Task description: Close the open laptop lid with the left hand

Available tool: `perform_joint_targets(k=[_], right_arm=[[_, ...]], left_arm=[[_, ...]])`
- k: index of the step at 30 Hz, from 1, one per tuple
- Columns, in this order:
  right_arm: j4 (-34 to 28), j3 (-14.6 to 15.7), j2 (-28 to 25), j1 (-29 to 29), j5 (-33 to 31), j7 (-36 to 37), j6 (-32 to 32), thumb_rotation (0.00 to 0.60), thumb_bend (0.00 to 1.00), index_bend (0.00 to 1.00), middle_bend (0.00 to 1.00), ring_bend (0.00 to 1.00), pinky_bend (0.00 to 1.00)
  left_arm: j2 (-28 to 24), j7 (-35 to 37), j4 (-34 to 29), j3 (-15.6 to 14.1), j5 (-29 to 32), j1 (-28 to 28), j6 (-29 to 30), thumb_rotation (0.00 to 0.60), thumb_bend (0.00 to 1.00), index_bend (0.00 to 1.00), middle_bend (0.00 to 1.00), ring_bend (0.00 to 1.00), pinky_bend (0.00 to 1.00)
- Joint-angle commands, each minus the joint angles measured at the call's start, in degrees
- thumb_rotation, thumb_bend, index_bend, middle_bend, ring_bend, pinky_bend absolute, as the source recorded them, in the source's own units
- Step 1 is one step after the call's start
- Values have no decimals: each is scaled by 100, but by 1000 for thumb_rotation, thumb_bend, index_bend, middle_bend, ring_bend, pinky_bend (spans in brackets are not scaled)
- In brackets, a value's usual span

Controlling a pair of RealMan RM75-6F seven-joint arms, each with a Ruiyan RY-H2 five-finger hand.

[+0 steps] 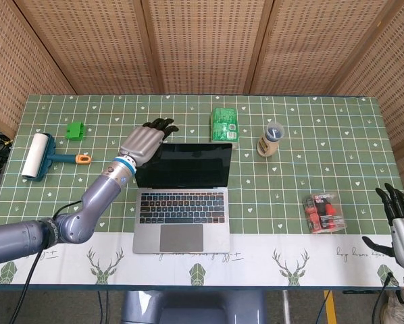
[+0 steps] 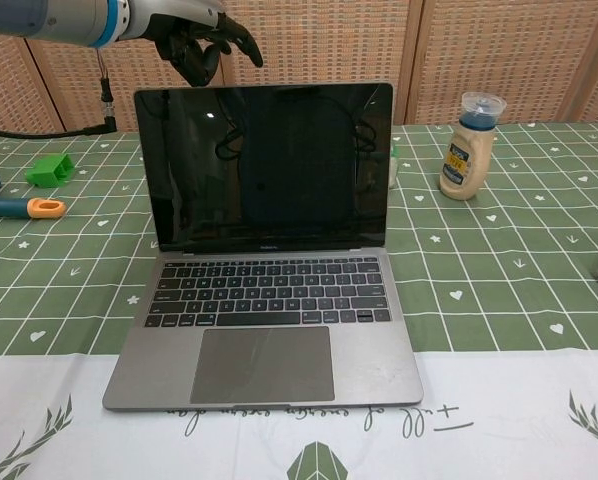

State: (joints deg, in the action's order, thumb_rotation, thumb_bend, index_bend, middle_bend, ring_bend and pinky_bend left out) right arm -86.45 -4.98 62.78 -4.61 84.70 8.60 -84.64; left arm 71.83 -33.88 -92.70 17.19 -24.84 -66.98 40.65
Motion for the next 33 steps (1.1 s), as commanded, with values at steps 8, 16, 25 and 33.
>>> perform_joint_targets(k=[8,16,25,33], right_arm=[[6,-9,-8,2,-8,37,2,600,16,0,0,0,0],[1,-5,-21,12,17,65,-20,600,16,0,0,0,0],[-1,-5,-33,16,23,100,-22,600,16,0,0,0,0],[-23,6,-34,20,57,78,-40,600,16,0,0,0,0]], left_arm=[[87,132,60,-231,227,-323,100,600,1000,323,178,193,291],[66,364,-51,-319,38,-355,149,600,1000,436,317,302,353],[-85,591,-332,-341,-237,-343,196,600,1000,496,386,357,377],[-226,740,-829,-401,-680,-298,272,600,1000,509,399,366,380]])
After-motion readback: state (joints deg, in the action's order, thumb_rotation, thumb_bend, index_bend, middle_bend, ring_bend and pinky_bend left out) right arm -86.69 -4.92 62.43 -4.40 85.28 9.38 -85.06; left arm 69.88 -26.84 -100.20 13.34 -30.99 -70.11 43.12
